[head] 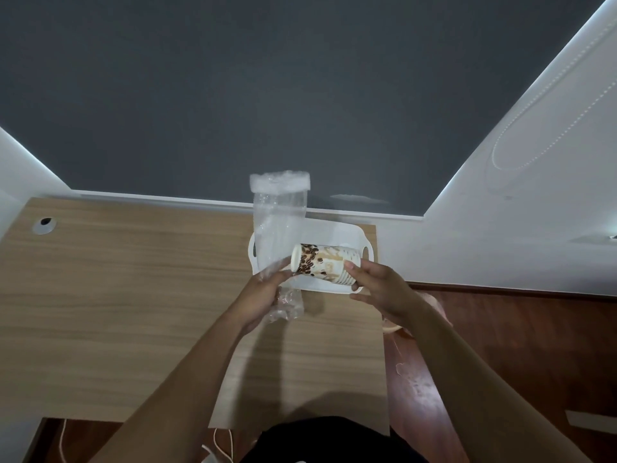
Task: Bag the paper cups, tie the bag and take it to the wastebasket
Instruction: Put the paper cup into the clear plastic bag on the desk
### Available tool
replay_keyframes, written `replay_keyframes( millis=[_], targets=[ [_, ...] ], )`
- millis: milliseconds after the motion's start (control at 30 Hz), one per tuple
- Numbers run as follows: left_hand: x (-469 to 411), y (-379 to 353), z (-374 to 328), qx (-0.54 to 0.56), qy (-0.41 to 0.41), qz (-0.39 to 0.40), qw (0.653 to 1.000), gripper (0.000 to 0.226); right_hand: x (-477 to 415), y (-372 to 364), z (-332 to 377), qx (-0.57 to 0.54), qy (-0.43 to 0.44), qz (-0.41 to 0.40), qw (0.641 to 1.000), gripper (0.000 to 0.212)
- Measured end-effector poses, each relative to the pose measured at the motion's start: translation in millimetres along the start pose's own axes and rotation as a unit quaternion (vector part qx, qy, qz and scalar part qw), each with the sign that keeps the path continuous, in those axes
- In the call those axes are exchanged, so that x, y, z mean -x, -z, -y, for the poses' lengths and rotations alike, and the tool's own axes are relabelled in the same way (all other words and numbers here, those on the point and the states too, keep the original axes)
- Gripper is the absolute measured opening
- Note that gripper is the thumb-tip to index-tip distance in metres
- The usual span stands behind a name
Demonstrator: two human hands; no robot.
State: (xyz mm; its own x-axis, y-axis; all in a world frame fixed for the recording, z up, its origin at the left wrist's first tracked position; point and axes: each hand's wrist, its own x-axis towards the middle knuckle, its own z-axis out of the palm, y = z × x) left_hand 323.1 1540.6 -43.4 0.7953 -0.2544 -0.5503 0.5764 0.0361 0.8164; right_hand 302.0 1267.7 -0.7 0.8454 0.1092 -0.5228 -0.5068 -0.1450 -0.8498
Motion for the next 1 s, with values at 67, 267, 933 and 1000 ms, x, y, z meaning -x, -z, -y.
replay_keyframes(
  millis=[67,267,933,1000],
  targets=[
    [1.8,-10.1,-2.9,0.023,-0.002,0.013,1.0,0.03,-5.5,-2.8,-7.2,0.013,0.002,0.001,1.0,0.04],
    [-2.3,-21.3,-12.5,-0.018,-0.03,-0.013,0.999,0.032,-14.7,-3.7,-18.4,0.108,0.013,-0.029,0.994,0.061],
    [-13.0,-25.8,-21.0,-0.07,-0.064,-0.058,0.994,0.057,-73.9,7.9,-22.3,0.157,0.044,-0.205,0.965,0.08],
    [-16.7,-19.3,-18.2,-0.071,-0.079,-0.082,0.991,0.054,-81.4,9.1,-20.6,0.149,0.034,-0.203,0.967,0.08]
  ],
)
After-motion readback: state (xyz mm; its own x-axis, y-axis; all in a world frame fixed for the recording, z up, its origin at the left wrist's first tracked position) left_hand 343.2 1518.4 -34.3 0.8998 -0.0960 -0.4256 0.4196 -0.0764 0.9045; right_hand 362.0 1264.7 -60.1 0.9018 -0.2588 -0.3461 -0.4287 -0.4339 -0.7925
